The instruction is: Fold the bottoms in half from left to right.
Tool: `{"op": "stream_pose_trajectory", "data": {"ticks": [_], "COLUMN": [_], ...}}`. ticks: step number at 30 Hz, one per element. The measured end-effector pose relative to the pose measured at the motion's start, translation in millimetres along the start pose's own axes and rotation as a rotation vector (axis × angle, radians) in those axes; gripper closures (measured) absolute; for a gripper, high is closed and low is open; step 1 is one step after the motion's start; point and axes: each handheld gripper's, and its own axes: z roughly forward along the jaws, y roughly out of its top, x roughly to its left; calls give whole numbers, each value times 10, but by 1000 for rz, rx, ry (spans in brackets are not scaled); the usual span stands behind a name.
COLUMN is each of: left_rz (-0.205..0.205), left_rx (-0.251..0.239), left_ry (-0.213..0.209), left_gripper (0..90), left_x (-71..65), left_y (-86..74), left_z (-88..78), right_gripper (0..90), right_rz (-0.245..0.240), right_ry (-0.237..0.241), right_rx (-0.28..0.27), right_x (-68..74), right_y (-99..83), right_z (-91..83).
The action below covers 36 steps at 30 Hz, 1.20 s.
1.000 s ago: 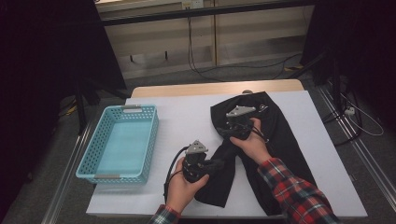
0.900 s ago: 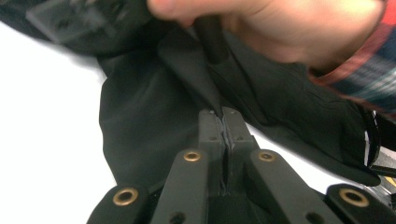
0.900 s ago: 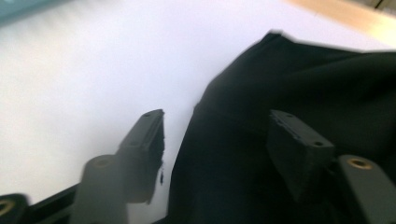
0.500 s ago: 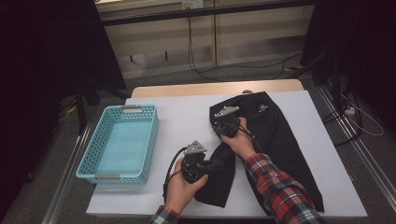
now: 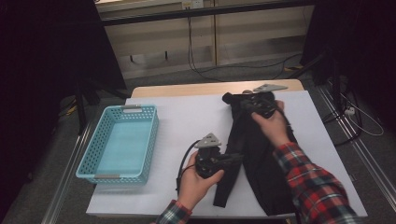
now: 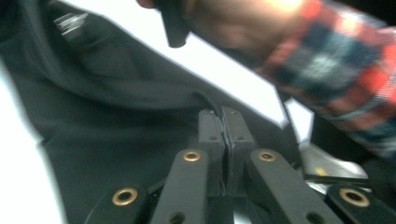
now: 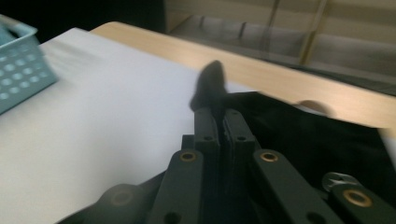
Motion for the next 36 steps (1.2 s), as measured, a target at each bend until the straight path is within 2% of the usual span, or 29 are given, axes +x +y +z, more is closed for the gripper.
{"op": "stream_pose_trajectory", "data": {"ticks": [1,2,4,5,6,7,8,9,10,15,19,21,23,25,27,30,36], "left_rz": [13,32,84,99,112,129,140,140,130,111,115,114,119,120,122,123,135], "left_rx": [-22,-40,-49,-47,-46,-34,-25,-10,4,61,115,120,126,131,128,131,137], "left_ry": [-25,-36,20,28,44,70,94,113,135,241,300,317,335,345,353,354,362], "left_gripper": [844,763,441,420,403,340,283,247,216,170,156,150,143,132,131,130,127], "left_x": [-45,-81,-111,-98,-73,-35,15,79,149,501,702,769,823,858,872,865,868], "left_y": [49,91,154,172,178,173,155,129,98,-117,-273,-312,-332,-351,-362,-376,-388], "left_z": [53,103,164,156,143,126,101,71,36,-170,-304,-359,-405,-436,-460,-479,-507], "right_gripper": [867,867,839,718,496,420,470,490,463,383,359,346,341,332,332,340,459], "right_rz": [10,24,74,92,113,141,156,143,129,100,72,81,65,49,20,42,51], "right_ry": [-25,-61,-127,-213,-260,-263,-247,-237,-224,-125,-103,-88,-83,-98,-113,-104,-62], "right_rx": [-6,-19,-18,-26,-41,-23,-7,-7,-3,56,109,127,148,162,214,226,224], "right_x": [-114,-244,-518,-638,-734,-802,-832,-824,-795,-539,-329,-238,-142,-57,10,65,196], "right_y": [24,41,42,23,-5,-39,-83,-141,-202,-535,-817,-951,-1076,-1191,-1276,-1372,-1478], "right_z": [-104,-214,-404,-491,-550,-578,-606,-627,-635,-673,-758,-818,-870,-926,-962,-1061,-1309]}}
